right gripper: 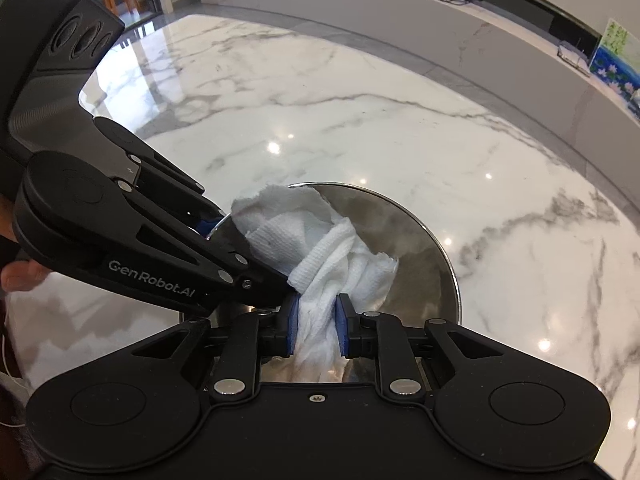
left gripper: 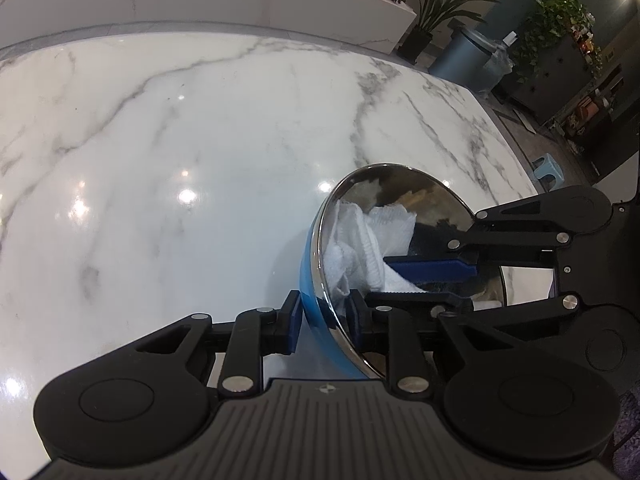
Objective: Clean bowl
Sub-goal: 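Rub the cloth along the bowl's steel wall with the right gripper while the left gripper holds the rim, then wipe the bowl interior again with the right gripper while the left gripper holds the rim, then lower the bowl onto the table with the left gripper and release it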
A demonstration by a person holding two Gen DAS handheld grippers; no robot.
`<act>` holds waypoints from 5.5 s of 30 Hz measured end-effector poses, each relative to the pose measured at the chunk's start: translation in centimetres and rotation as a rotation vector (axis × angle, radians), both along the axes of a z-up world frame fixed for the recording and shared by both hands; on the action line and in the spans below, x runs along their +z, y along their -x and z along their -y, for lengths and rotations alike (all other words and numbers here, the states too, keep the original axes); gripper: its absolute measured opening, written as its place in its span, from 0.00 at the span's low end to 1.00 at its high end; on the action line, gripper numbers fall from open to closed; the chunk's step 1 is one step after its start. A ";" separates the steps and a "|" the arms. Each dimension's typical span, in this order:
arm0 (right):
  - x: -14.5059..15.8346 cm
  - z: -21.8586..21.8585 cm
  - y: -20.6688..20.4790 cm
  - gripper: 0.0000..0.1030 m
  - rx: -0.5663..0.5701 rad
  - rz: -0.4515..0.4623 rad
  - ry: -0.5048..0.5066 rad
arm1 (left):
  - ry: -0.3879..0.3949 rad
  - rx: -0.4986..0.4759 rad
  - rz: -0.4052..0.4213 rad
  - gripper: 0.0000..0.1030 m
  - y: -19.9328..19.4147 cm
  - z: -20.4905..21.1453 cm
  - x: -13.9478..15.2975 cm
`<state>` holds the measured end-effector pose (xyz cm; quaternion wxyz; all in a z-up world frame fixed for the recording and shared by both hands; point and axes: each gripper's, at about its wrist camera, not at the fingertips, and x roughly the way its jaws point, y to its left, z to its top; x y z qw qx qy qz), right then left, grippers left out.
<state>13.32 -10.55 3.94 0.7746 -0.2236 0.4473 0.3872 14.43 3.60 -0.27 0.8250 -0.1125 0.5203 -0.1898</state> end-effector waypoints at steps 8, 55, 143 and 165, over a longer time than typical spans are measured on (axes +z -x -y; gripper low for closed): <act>0.4 0.5 -0.1 0.16 -0.050 0.100 0.058 | -0.022 0.004 0.000 0.21 0.0 0.0 0.0; 0.0 -0.8 0.0 0.09 0.013 0.132 0.134 | -0.041 0.000 0.015 0.24 -0.1 -0.3 0.0; 2.1 -0.3 1.9 0.09 -0.011 0.190 0.083 | -0.062 0.047 0.044 0.15 1.4 0.0 2.7; 1.4 7.4 2.8 0.09 -0.379 0.251 0.010 | -0.024 0.113 0.116 0.35 3.0 0.1 3.0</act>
